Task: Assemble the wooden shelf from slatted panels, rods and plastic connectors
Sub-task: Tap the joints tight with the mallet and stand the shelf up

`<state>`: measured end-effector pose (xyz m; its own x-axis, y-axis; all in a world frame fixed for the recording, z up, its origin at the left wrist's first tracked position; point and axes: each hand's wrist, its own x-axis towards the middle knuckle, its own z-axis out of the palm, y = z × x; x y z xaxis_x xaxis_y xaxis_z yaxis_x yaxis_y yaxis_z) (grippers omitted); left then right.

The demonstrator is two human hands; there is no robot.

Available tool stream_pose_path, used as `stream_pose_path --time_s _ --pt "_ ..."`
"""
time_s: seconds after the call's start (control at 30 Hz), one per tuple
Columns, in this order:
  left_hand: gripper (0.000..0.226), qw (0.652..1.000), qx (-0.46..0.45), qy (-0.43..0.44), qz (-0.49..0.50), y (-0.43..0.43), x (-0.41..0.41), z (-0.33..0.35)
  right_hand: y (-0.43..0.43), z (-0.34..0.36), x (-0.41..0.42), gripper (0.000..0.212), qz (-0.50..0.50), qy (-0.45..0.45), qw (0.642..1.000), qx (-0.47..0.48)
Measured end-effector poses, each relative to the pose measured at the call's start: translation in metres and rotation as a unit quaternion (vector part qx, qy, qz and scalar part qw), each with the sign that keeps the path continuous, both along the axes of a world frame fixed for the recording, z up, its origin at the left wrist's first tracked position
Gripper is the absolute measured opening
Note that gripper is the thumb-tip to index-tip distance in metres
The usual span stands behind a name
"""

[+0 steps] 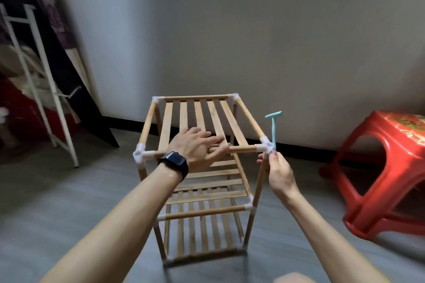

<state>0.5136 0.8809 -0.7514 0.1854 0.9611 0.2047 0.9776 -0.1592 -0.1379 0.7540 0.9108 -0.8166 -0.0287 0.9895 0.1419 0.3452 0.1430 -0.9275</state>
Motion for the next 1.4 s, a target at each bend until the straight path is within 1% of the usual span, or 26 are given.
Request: stream_pose_path --time_s 0.07,0.13,0.17,0.23,0.33,0.43,0.53,0.57,0.6,0.67,0.7,0.73,0.77,0.8,0.83,0.87,0.9,0.93,0.97,1.0,1.07,1.1,1.13,1.23,1.3,1.4 --pt "0.072 0.999 -0.034 0.012 0.027 0.005 -0.011 0.007 -0.001 0.011 0.003 0.044 0.011 -0.047 0.999 -0.001" --pt "0.066 0.996 -0.059 0.009 0.067 0.009 -0.015 0.012 -0.008 0.028 0.013 0.045 -0.033 -0.098 0.994 0.04" --pt "0.063 0.996 -0.057 -0.008 0.074 0.011 -0.01 0.013 -0.016 0.036 0.02 0.045 -0.044 -0.124 0.989 0.061" --pt "0.059 0.996 -0.031 -0.063 0.046 0.016 0.012 0.013 -0.034 0.052 0.035 0.047 -0.033 -0.187 0.979 0.08" --pt "0.066 0.995 -0.004 -0.102 0.001 0.018 0.054 -0.004 -0.053 0.065 0.051 0.045 -0.011 -0.309 0.947 0.085" --pt "0.076 0.995 0.05 -0.079 0.044 0.017 0.077 -0.027 -0.061 0.069 0.054 0.039 0.024 -0.395 0.912 0.109" --pt "0.073 0.993 0.062 -0.093 0.046 0.022 0.084 -0.026 -0.059 0.086 0.056 0.039 0.043 -0.476 0.875 0.08" --pt "0.072 0.992 0.064 -0.095 0.046 0.023 0.084 -0.025 -0.06 0.094 0.057 0.038 0.046 -0.475 0.875 0.087" --pt "0.073 0.992 0.07 -0.096 0.049 0.023 0.083 -0.026 -0.061 0.102 0.057 0.036 0.034 -0.443 0.887 0.124" --pt "0.077 0.991 0.077 -0.094 0.055 0.024 0.078 -0.03 -0.066 0.112 0.053 0.036 -0.014 -0.264 0.934 0.242" --pt "0.079 0.991 0.075 -0.093 0.056 0.025 0.076 -0.032 -0.067 0.111 0.051 0.039 -0.038 -0.193 0.938 0.285" --pt "0.082 0.991 0.073 -0.094 0.055 0.025 0.075 -0.033 -0.067 0.108 0.049 0.041 -0.049 -0.176 0.939 0.291" --pt "0.083 0.991 0.074 -0.097 0.054 0.025 0.075 -0.033 -0.065 0.101 0.046 0.041 -0.039 -0.209 0.945 0.25" --pt "0.084 0.99 0.077 -0.101 0.054 0.024 0.075 -0.033 -0.064 0.09 0.043 0.039 -0.004 -0.29 0.943 0.162" --pt "0.085 0.99 0.079 -0.105 0.055 0.024 0.076 -0.034 -0.065 0.081 0.045 0.038 0.021 -0.36 0.93 0.07" --pt "0.085 0.99 0.078 -0.108 0.055 0.023 0.077 -0.033 -0.062 0.076 0.047 0.036 0.02 -0.383 0.923 0.04" --pt "0.085 0.99 0.077 -0.109 0.053 0.024 0.078 -0.033 -0.061 0.076 0.047 0.036 0.003 -0.355 0.933 0.062" --pt "0.084 0.989 0.081 -0.112 0.053 0.024 0.078 -0.033 -0.064 0.08 0.045 0.036 -0.028 -0.271 0.954 0.124" --pt "0.083 0.988 0.087 -0.115 0.057 0.024 0.077 -0.033 -0.062 0.081 0.045 0.035 -0.054 -0.241 0.956 0.157" --pt "0.08 0.988 0.087 -0.115 0.056 0.023 0.077 -0.032 -0.062 0.081 0.044 0.034 -0.045 -0.256 0.954 0.149" --pt "0.069 0.987 0.095 -0.122 0.047 0.022 0.077 -0.032 -0.064 0.073 0.042 0.033 0.005 -0.347 0.938 0.02" --pt "0.063 0.986 0.1 -0.131 0.041 0.021 0.075 -0.032 -0.064 0.069 0.043 0.035 0.007 -0.389 0.921 -0.007" --pt "0.058 0.985 0.101 -0.139 0.031 0.021 0.073 -0.032 -0.065 0.069 0.046 0.038 0.014 -0.388 0.921 0.02" --pt "0.054 0.979 0.126 -0.161 0.021 0.026 0.065 -0.036 -0.061 0.085 0.047 0.043 -0.008 -0.29 0.952 0.099" --pt "0.066 0.976 0.133 -0.169 0.02 0.028 0.052 -0.035 -0.06 0.088 0.045 0.043 0.011 -0.29 0.951 0.107" --pt "0.085 0.973 0.121 -0.196 0.011 0.023 0.011 -0.033 -0.06 0.078 0.041 0.041 0.049 -0.327 0.941 0.072"
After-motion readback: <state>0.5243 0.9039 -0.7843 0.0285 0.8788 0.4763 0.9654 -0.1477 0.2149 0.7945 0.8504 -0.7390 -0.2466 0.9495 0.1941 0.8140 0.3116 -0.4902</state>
